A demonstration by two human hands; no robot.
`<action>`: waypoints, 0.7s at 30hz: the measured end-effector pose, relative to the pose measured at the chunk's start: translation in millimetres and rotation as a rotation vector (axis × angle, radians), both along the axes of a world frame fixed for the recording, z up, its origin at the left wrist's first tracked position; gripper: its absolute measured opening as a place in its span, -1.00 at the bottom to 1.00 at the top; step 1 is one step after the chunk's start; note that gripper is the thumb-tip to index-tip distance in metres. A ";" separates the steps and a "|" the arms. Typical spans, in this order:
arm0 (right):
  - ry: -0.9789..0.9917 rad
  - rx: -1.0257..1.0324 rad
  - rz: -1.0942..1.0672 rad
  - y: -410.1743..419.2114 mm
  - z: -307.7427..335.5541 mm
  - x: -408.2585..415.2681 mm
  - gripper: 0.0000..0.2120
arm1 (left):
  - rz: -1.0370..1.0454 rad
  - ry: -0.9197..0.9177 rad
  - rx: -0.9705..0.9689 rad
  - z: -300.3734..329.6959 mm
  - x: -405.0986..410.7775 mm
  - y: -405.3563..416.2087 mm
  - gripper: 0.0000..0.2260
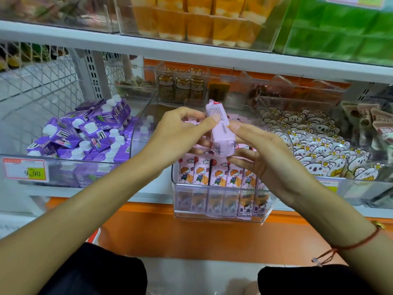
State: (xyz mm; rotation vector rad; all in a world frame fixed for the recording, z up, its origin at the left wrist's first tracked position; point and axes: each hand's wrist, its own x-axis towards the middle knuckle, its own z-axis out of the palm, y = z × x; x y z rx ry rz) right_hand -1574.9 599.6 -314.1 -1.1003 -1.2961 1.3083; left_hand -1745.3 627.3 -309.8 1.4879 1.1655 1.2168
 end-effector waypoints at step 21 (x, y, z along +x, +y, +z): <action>-0.760 0.611 -0.212 18.6 -28.3 -0.2 -0.48 | 0.136 0.034 0.417 -2.4 -15.6 18.4 -0.81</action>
